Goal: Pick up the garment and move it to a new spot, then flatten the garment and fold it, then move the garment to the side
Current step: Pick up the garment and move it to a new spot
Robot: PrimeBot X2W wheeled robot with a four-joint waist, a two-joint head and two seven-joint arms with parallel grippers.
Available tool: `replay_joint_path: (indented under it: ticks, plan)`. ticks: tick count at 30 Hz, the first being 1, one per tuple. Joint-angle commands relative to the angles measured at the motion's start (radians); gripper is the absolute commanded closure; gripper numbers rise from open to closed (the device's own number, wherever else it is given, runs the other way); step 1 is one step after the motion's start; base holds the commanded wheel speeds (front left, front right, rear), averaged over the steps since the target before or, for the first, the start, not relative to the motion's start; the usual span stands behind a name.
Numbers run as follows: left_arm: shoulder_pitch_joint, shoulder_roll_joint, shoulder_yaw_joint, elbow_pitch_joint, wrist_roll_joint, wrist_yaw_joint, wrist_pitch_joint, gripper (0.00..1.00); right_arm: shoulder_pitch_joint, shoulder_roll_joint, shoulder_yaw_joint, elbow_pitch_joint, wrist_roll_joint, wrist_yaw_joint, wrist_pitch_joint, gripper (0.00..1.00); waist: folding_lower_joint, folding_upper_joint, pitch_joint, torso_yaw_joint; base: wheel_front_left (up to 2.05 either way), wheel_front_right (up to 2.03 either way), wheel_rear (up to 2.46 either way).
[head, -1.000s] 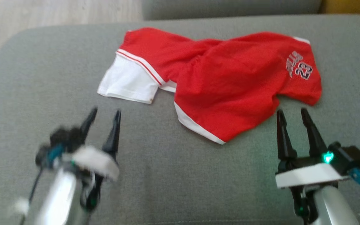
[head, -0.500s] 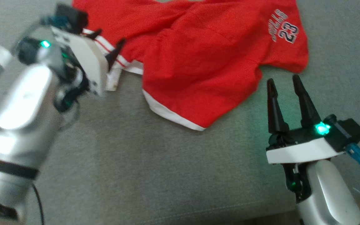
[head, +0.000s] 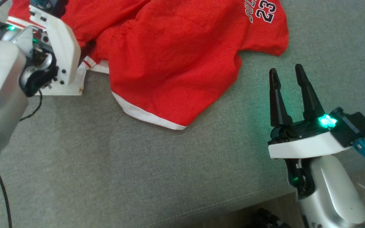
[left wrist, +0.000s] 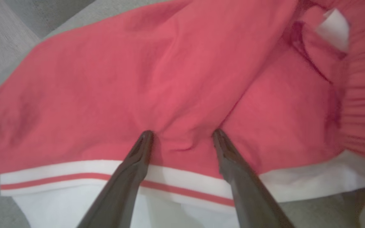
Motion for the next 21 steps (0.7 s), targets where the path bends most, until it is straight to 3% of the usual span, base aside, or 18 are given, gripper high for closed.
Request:
replay_joint_path:
  ticks: [1, 5, 6, 7, 13, 21]
  plan:
    - [-0.065, 0.050, 0.016, -0.003, -0.007, 0.001, -0.006, 0.00, -0.017, -0.005, 0.016, -0.035, 0.010, -0.001, -0.006, 0.00, -0.0001, 0.0000, 0.005, -0.005, 0.00, 0.00, 0.00]
    - [-0.072, 0.046, -0.036, 0.045, -0.049, 0.001, -0.001, 0.00, -0.016, -0.005, 0.012, -0.035, 0.010, -0.001, -0.006, 0.00, -0.0001, 0.0000, 0.007, -0.005, 0.00, 0.00, 0.00]
    - [-0.073, 0.044, -0.049, 0.052, -0.059, 0.001, 0.001, 0.39, -0.016, -0.005, 0.010, -0.035, 0.010, -0.001, -0.006, 0.00, -0.0001, 0.0000, 0.006, -0.003, 0.00, 0.00, 0.00]
    - [-0.076, 0.042, -0.055, 0.062, -0.070, 0.001, -0.005, 1.00, -0.017, -0.005, 0.007, -0.034, 0.010, -0.001, -0.006, 0.00, -0.0001, 0.0000, 0.005, 0.000, 0.00, 0.00, 0.00]
    - [-0.098, 0.022, -0.052, 0.143, -0.080, 0.001, -0.138, 1.00, -0.014, -0.005, -0.010, -0.028, -0.001, -0.001, -0.006, 0.00, -0.0001, 0.0000, -0.028, 0.040, 0.00, 0.00, 0.00]
    - [-0.095, -0.010, 0.031, 0.225, -0.079, 0.022, -0.506, 1.00, 0.016, -0.005, -0.033, -0.006, -0.020, -0.001, -0.006, 0.00, -0.0001, 0.0000, -0.133, 0.120, 0.00, 0.00, 0.00]
